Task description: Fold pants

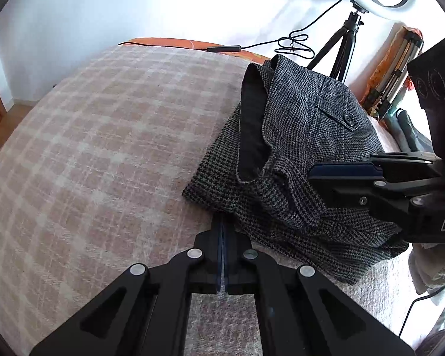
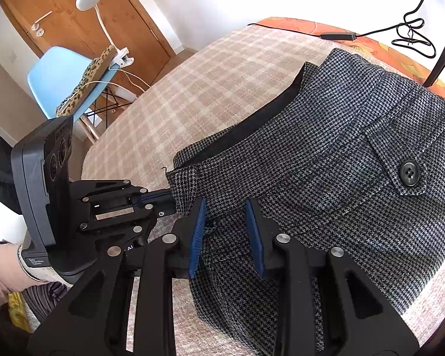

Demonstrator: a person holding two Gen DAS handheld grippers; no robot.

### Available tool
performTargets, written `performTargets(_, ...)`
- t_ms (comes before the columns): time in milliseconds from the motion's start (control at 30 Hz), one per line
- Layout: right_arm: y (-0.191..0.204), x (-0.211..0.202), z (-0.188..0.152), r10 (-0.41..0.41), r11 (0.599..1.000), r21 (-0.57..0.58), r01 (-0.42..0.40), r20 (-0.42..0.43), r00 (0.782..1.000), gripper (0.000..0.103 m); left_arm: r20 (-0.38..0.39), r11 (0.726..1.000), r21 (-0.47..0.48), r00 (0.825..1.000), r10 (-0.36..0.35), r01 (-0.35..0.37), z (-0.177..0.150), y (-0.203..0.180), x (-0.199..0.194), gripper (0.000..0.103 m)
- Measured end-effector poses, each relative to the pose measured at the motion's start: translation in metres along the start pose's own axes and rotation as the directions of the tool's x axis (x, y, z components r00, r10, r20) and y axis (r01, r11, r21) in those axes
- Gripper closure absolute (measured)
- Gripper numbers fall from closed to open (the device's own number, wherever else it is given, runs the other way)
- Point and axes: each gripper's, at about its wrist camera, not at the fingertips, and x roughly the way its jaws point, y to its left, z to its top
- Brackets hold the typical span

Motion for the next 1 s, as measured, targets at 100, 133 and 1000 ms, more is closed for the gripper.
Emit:
performTargets(100,0.000,0.000,0.000,-0.001,1.000,-0.001,0.001,0.000,1.000,0.073,0.011,0.999,0.025,1.000,0.029,-0.029,-0.001,-0.006,0.000,0.103)
performTargets(133,0.000,0.000,0.000,-0.001,1.000,0.001,0.001,0.000,1.000,0.073,0.015,0.999,0.031,0.999,0.037,-0.037,-0.002,-0.008,0.000,0.103)
performTargets(1000,0.001,-0.003,-0.001,0.019,1.000,0.016,-0.019,0.001,1.000,0.069,0.049,0.996,0.068,0.997,0.063,-0.066,0.001,-0.017,-0.036,0.103)
